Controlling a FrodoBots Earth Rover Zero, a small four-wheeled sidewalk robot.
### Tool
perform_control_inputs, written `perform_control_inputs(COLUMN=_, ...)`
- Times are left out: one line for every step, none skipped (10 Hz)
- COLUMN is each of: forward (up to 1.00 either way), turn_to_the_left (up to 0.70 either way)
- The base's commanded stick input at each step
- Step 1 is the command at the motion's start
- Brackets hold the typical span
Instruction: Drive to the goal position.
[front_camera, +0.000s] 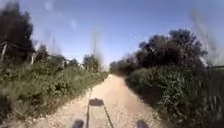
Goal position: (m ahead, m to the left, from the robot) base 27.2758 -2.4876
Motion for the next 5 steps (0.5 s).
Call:
perform_control_inputs(forward=0.7, turn_to_the_left=0.0)
perform_control_inputs(forward=0.7, turn_to_the_left=0.0)
perform_control_inputs(forward=0.7, turn_to_the_left=0.0)
perform_control_inputs(forward=0.7, turn_to_the_left=0.0)
perform_control_inputs(forward=0.7, turn_to_the_left=0.0)
